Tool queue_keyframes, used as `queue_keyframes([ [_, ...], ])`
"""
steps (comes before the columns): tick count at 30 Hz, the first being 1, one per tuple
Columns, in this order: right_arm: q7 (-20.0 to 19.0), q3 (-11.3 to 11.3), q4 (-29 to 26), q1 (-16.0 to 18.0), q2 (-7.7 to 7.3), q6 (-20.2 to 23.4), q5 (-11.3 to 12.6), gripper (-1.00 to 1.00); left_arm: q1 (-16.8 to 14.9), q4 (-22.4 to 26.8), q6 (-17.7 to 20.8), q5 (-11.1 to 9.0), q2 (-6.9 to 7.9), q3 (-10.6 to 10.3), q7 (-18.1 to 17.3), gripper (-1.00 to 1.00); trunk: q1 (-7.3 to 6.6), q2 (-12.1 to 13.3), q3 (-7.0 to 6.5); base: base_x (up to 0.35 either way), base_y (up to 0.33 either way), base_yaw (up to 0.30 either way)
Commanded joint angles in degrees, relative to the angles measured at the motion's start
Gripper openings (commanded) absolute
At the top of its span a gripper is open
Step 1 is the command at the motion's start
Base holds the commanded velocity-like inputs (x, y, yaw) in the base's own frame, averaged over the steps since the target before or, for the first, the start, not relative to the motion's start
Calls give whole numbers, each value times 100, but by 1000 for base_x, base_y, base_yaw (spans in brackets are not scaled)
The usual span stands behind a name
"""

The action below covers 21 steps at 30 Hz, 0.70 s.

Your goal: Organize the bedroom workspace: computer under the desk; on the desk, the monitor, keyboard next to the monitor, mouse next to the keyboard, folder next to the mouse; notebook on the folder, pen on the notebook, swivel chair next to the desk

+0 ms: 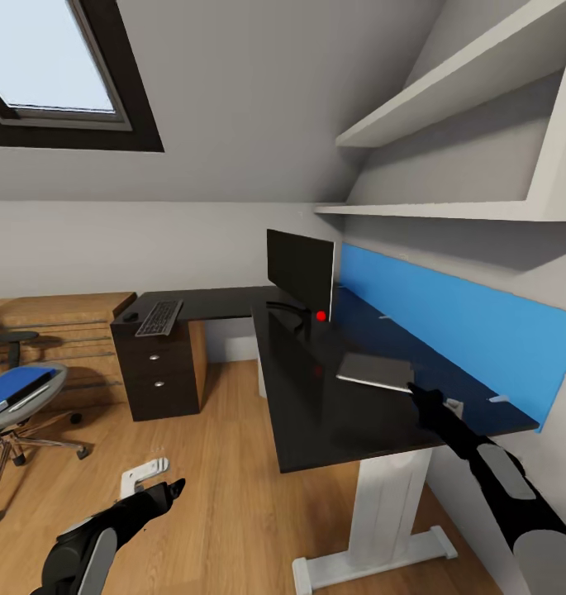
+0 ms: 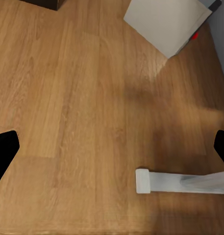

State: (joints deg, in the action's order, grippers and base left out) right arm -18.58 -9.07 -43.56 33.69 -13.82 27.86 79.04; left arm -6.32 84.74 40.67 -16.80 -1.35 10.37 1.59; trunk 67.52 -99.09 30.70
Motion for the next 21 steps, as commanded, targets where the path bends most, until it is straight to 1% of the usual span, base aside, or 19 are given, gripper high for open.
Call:
queue_keyframes([
  [1,-20,7,-79,1,95,33,7,-100,51,-97,23,-48,-2,14,15,100,-1,-3,6,0,0,0],
  [2,-9,35,-334,-60,334,-65,-221,-100,265,-256,-1,-40,8,16,16,100,-1,-3,6,0,0,0],
  [3,-7,39,-408,-96,401,-122,-321,-100,321,-283,-7,-39,11,16,16,100,-1,-3,6,0,0,0],
  [4,0,44,-569,-187,547,-280,-571,-100,416,-324,-23,-37,15,19,20,100,-1,-3,6,0,0,0],
  [5,8,48,-732,-294,703,-490,-871,-100,487,-364,-46,-36,17,21,22,100,-1,-3,6,0,0,0],
  [6,11,49,-811,-346,784,-612,-1029,-100,513,-390,-63,-35,19,24,22,100,-1,-3,6,0,0,0],
  [7,16,51,-1023,-499,1026,-971,-1474,-100,574,-514,-144,-31,29,33,24,100,-1,-3,6,0,0,0],
  [8,19,52,-1088,-547,1102,-1072,-1603,-100,588,-572,-192,-30,33,35,24,100,-1,-3,6,0,0,0],
  [9,23,56,-1214,-646,1252,-1231,-1825,-100,607,-708,-330,-28,47,38,25,100,-1,-3,6,0,0,0],
  [11,26,60,-1338,-743,1396,-1335,-1999,-100,619,-863,-520,-24,79,40,25,100,-1,-3,6,0,0,0],
  [12,27,64,-1463,-836,1533,-1402,-2135,-100,627,-1021,-741,-21,124,42,22,100,-1,-3,6,0,0,0],
  [14,30,70,-1593,-927,1660,-1445,-2245,-100,632,-1172,-972,-19,171,43,20,100,-1,-3,6,0,0,0],
  [15,35,74,-1729,-1022,1772,-1474,-2342,-100,635,-1307,-1196,-18,215,43,17,100,-1,-3,6,0,0,0],
  [16,43,77,-1799,-1070,1822,-1483,-2389,-100,636,-1362,-1299,-18,231,43,15,100,-1,-3,6,0,0,0],
  [17,71,83,-1927,-1156,1912,-1497,-2483,-100,638,-1445,-1473,-17,253,40,13,100,-1,-3,6,0,0,0],
  [18,92,90,-1985,-1192,1954,-1501,-2528,-100,639,-1475,-1539,-17,261,39,13,100,-1,-3,6,0,0,0],
  [20,212,192,-2154,-1292,2071,-1513,-2677,-100,640,-1549,-1693,-16,280,37,13,100,-1,-3,6,0,0,0],
  [21,426,380,-2242,-1335,2121,-1517,-2743,-100,641,-1581,-1761,-16,288,36,15,100,-1,-3,6,0,0,0],
])
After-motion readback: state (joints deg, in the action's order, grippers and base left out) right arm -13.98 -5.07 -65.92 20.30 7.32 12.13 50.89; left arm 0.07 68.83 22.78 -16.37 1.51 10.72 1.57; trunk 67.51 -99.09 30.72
